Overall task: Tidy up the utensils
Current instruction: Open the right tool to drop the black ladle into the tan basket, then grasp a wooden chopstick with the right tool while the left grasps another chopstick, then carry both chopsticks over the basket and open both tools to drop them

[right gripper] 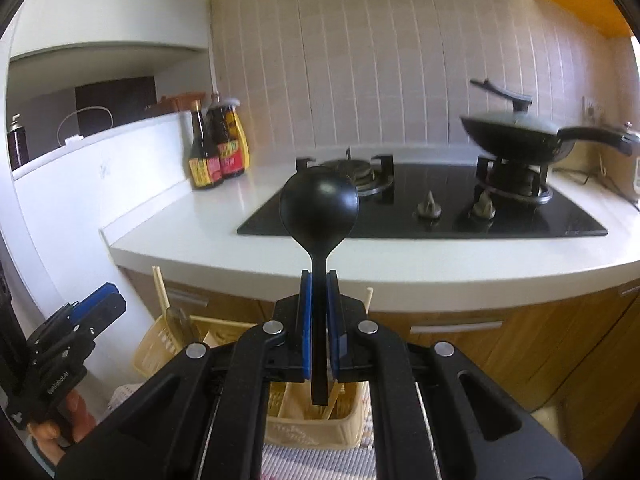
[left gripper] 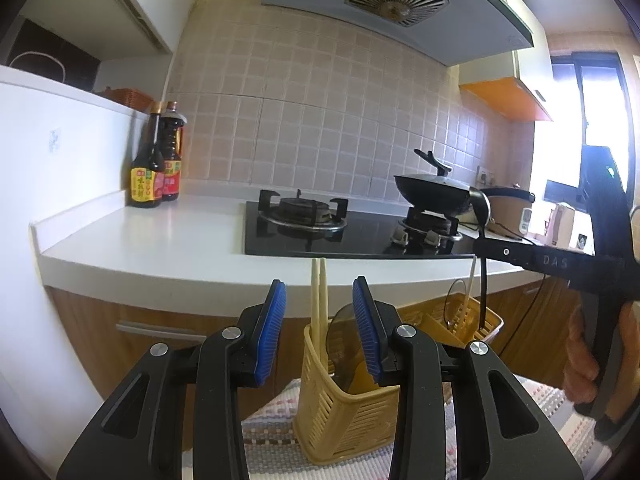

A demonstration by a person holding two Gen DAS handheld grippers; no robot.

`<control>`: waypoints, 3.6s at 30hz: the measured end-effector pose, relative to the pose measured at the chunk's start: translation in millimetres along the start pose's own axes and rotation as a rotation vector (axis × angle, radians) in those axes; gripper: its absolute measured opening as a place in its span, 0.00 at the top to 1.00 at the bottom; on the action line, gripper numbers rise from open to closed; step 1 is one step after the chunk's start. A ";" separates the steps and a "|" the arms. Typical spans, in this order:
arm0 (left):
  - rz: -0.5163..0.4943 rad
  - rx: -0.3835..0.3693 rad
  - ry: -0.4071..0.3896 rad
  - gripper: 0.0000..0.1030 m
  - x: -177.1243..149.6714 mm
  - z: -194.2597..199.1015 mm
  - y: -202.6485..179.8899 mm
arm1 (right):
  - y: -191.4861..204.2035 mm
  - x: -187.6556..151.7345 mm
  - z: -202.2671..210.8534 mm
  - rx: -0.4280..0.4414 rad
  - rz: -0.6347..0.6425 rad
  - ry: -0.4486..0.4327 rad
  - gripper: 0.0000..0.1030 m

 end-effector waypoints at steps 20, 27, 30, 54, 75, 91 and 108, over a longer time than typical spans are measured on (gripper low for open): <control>0.057 -0.015 0.061 0.67 -9.6 17.6 17.6 | 1.0 -42.6 35.0 -0.003 0.038 -0.057 0.47; 0.052 -0.071 0.253 0.64 -25.3 50.7 6.8 | 3.6 -66.7 62.7 -0.035 0.073 0.236 0.47; 0.049 -0.109 0.382 0.57 -43.2 69.0 -5.0 | 4.0 -87.7 69.5 -0.047 0.063 0.378 0.47; -0.104 -0.077 0.992 0.69 -201.5 79.0 -50.2 | 29.4 -211.7 50.1 0.039 -0.050 0.889 0.66; -0.250 0.022 1.081 0.76 -210.0 46.7 -70.8 | 85.5 -249.2 20.9 -0.024 0.195 0.962 0.92; -0.203 0.018 0.890 0.97 -187.2 72.0 -91.6 | 43.9 -242.1 46.6 0.064 0.163 0.904 0.96; 0.068 -0.108 0.349 0.97 -68.9 123.9 -71.0 | 16.7 -171.7 106.7 0.193 0.018 0.569 0.96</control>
Point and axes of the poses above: each gripper's, at about its wrist camera, not at the fingertips, and z roughly against the way its jaws point, y to its left, x to its top, the point moved 6 cm from there along -z, roughly the way its jaws point, and after that the axes turned 2 degrees about z, right-handed, at the moved point
